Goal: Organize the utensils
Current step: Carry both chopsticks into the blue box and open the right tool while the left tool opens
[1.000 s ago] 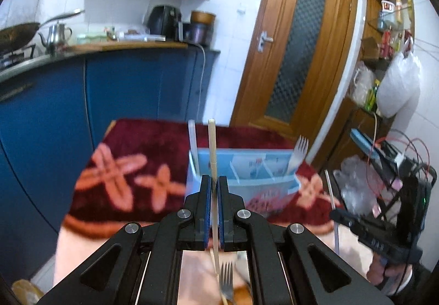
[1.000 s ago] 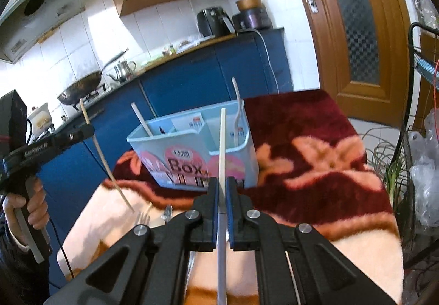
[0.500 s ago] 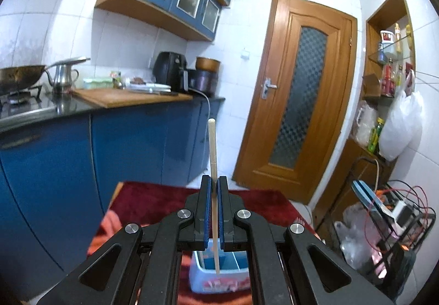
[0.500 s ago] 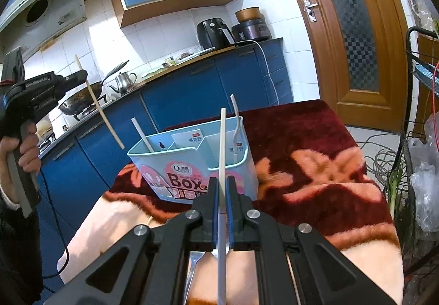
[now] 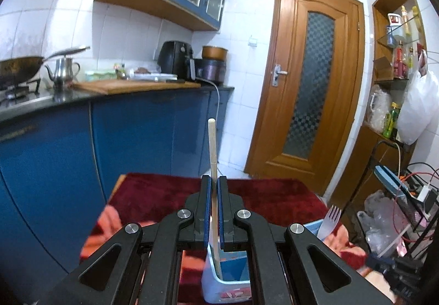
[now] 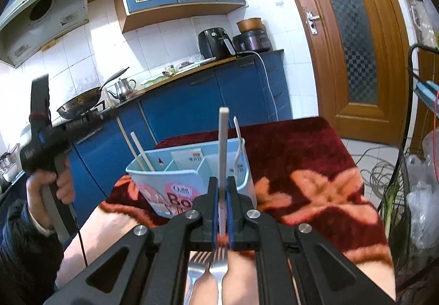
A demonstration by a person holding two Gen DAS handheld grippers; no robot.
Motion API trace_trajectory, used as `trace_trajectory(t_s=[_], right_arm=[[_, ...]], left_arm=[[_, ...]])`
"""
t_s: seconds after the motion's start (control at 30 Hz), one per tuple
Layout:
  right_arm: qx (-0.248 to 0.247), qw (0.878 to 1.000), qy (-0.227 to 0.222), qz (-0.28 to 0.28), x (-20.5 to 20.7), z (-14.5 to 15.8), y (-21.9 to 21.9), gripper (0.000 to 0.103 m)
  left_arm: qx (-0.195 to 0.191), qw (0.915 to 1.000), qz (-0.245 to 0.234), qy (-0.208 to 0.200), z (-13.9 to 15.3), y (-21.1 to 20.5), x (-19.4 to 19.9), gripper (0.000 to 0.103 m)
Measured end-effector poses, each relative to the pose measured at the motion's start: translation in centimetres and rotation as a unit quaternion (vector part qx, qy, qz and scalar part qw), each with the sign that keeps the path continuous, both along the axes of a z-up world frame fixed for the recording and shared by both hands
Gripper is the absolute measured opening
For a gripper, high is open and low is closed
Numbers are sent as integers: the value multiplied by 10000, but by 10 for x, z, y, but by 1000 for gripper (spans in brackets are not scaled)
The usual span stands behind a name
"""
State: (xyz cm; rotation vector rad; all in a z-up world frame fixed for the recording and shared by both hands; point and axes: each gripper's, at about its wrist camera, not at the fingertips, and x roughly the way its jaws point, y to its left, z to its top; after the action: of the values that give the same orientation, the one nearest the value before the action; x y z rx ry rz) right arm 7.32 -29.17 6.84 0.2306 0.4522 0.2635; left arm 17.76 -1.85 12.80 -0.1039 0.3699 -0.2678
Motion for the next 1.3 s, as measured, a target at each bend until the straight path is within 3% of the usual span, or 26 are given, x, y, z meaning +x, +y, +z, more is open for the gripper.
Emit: trace_trajectory(t_s=[0.23,0.37,0.57,0.83,0.93,1.0,1.17,1.3], right_arm=[[-92,9985,-473,-247,8,30,0,7],[-387,9964,-653,-366,20,40,12,7],[-675,9970,-224,-293,52,22,32,7],[-674,9974,139,-222,66,-5,39,7],[-560,9980,156,-241,65,-7,33,14],[-475,9985,137,-250,65,-6,31,24],[-249,9992,80,-289,58,-2,24,33],[-80,9994,-43,-337,47,5,16,41]], left_arm=[[-6,9997,-97,228,-33,-7,3,4],[60,9997,-54,215,-44,-9,5,4],[43,9996,-82,252,-51,-8,8,4],[25,9990,-194,400,-59,-8,12,4],[32,9986,-229,468,-61,-9,12,5],[36,9984,-253,509,-63,-10,12,9],[5,9979,-263,599,-64,-11,10,33],[-24,9971,-292,699,-62,-11,7,35]])
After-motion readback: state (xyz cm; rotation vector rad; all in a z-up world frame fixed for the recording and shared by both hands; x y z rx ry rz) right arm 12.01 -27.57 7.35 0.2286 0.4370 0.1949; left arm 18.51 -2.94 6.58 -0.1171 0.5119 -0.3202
